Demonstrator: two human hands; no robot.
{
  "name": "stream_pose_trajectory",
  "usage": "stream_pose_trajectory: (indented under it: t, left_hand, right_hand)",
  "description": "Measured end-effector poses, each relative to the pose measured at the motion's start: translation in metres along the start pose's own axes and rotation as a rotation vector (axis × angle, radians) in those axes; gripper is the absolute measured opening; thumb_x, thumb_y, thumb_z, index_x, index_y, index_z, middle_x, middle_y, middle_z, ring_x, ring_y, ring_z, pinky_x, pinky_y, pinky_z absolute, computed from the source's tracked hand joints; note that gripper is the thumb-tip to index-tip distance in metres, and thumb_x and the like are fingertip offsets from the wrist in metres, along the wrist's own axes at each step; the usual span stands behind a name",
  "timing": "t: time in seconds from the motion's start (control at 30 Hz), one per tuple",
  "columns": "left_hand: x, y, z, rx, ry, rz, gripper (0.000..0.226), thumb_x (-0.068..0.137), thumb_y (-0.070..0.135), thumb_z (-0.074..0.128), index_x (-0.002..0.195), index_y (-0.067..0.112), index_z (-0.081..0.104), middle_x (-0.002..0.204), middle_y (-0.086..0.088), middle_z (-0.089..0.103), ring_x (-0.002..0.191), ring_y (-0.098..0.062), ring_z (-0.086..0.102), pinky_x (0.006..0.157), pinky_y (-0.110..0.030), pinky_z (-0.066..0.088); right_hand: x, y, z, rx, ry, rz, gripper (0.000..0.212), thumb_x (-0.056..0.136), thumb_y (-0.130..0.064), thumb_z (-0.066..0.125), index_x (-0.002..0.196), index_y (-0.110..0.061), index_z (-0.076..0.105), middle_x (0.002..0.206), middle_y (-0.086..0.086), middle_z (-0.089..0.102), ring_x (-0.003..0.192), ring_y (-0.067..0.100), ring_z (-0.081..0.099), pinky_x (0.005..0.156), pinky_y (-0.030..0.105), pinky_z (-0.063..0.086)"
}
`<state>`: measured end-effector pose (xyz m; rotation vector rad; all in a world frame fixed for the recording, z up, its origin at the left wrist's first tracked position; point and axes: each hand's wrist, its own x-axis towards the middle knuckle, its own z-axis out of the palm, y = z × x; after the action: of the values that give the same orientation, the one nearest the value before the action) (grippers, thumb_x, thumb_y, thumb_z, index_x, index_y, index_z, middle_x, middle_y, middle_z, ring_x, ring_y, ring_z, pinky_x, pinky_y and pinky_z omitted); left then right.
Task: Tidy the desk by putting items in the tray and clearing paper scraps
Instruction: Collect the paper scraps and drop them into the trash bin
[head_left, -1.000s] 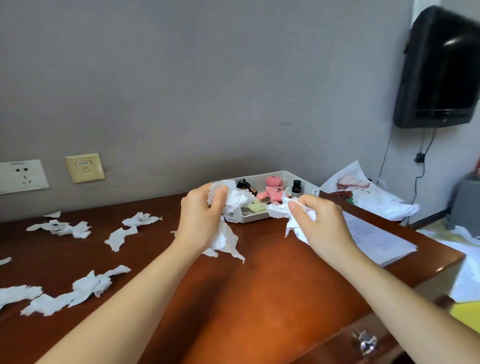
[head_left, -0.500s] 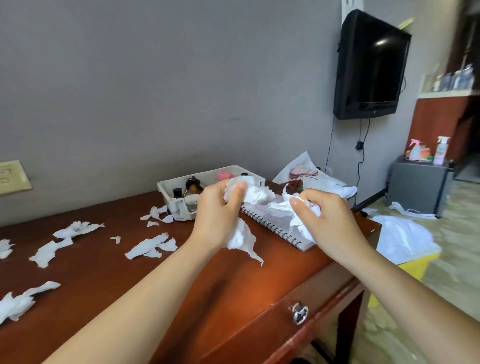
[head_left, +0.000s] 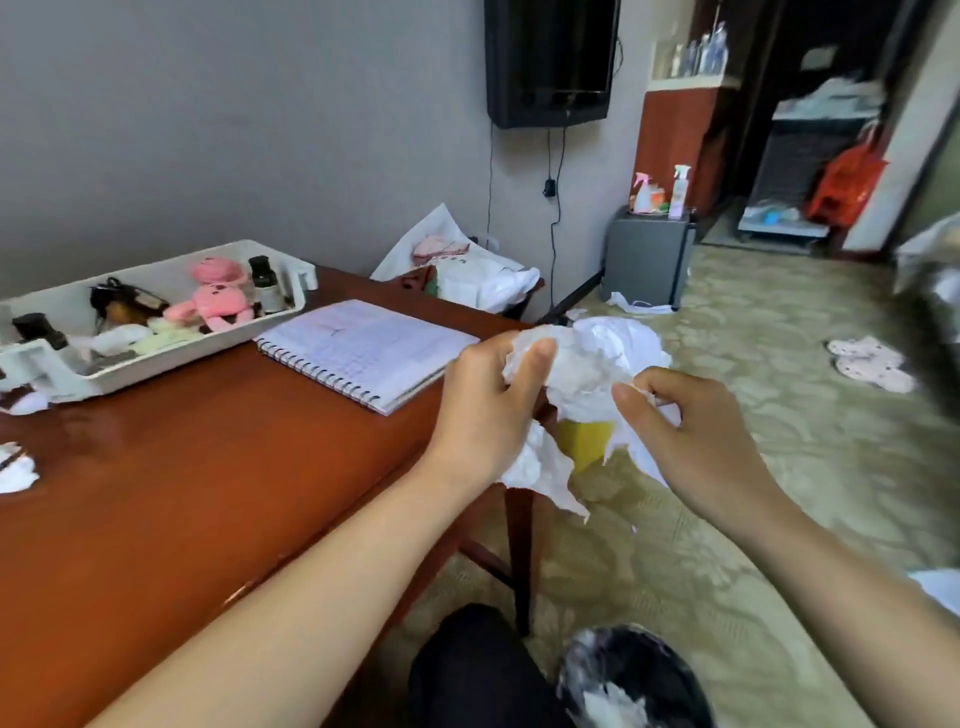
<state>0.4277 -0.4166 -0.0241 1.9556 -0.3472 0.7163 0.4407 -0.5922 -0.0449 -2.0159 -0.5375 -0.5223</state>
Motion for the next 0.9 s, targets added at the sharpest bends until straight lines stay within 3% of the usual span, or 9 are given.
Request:
stream_pose_trajectory:
  t: [0.1,0.27,0.47,0.6,0.7,0.8,0.83,0.9]
  left_hand:
    - [-0.012,-0.010,0.042,-0.015,-0.074,-0.024,0.048,0.097,0.028,0.048,0.055,0.021,0.026,0.052,0.007,0.026,0.052,-0.009,0.024,0.051,-0.026,0.022]
    - [-0.040,-0.044,0.110,-0.017,-0.189,-0.119,0.045,0.097,0.027,0.048,0.058,0.013,0.028,0.055,-0.003,0.029,0.054,-0.009,0.025,0.053,-0.027,0.022]
    - [-0.089,-0.092,0.176,0.018,-0.310,-0.411,0.048,0.097,0.027,0.049,0.053,0.022,0.031,0.049,0.006,0.033,0.044,-0.007,0.035,0.046,-0.020,0.024]
    - [-0.117,-0.120,0.211,0.040,-0.391,-0.582,0.044,0.097,0.024,0.047,0.055,0.018,0.037,0.054,0.003,0.040,0.051,-0.010,0.037,0.051,-0.025,0.029]
    - [-0.138,-0.146,0.233,0.072,-0.452,-0.691,0.042,0.098,0.023,0.046,0.057,0.016,0.038,0.056,0.002,0.038,0.051,-0.011,0.036,0.049,-0.021,0.027]
    - [-0.159,-0.174,0.248,0.138,-0.572,-0.740,0.039,0.097,0.030,0.043,0.072,0.001,0.052,0.065,-0.010,0.050,0.059,-0.023,0.047,0.056,-0.039,0.037]
    - [-0.162,-0.183,0.252,0.171,-0.619,-0.753,0.039,0.097,0.030,0.042,0.075,0.000,0.052,0.066,-0.010,0.050,0.061,-0.024,0.047,0.056,-0.039,0.038]
    - [-0.163,-0.195,0.259,0.222,-0.670,-0.775,0.039,0.098,0.028,0.042,0.065,0.006,0.041,0.061,-0.001,0.038,0.057,-0.018,0.037,0.050,-0.031,0.028]
  right_hand:
    - [-0.019,0.031,-0.013,-0.026,-0.017,0.048,0.043,0.089,-0.034,0.050,0.055,-0.018,0.029,0.053,-0.006,0.029,0.051,0.007,0.028,0.048,0.017,0.022]
    - [-0.055,0.090,-0.024,-0.084,-0.038,0.184,0.042,0.088,-0.031,0.052,0.055,-0.017,0.031,0.054,0.001,0.027,0.050,0.010,0.028,0.047,0.022,0.019]
    - [-0.095,0.159,-0.019,-0.044,-0.109,0.444,0.044,0.093,-0.018,0.054,0.055,-0.007,0.036,0.056,0.008,0.034,0.050,0.010,0.032,0.051,0.028,0.025]
    - [-0.122,0.200,-0.005,-0.074,-0.138,0.583,0.044,0.093,-0.020,0.055,0.055,-0.015,0.032,0.055,0.000,0.030,0.049,0.008,0.029,0.050,0.025,0.021]
    - [-0.142,0.229,0.007,-0.090,-0.161,0.682,0.045,0.092,-0.019,0.056,0.055,-0.016,0.030,0.054,-0.003,0.027,0.051,0.009,0.026,0.052,0.026,0.020]
    - [-0.160,0.253,0.019,-0.091,-0.208,0.795,0.044,0.093,-0.020,0.055,0.057,-0.015,0.030,0.057,0.000,0.027,0.055,0.014,0.028,0.055,0.030,0.021]
    - [-0.166,0.261,0.022,-0.084,-0.228,0.829,0.043,0.093,-0.020,0.055,0.057,-0.014,0.031,0.057,0.002,0.028,0.055,0.015,0.029,0.055,0.030,0.021]
    - [-0.176,0.276,0.031,-0.085,-0.277,0.886,0.044,0.094,-0.020,0.054,0.057,-0.014,0.031,0.057,0.003,0.029,0.055,0.015,0.029,0.054,0.030,0.021]
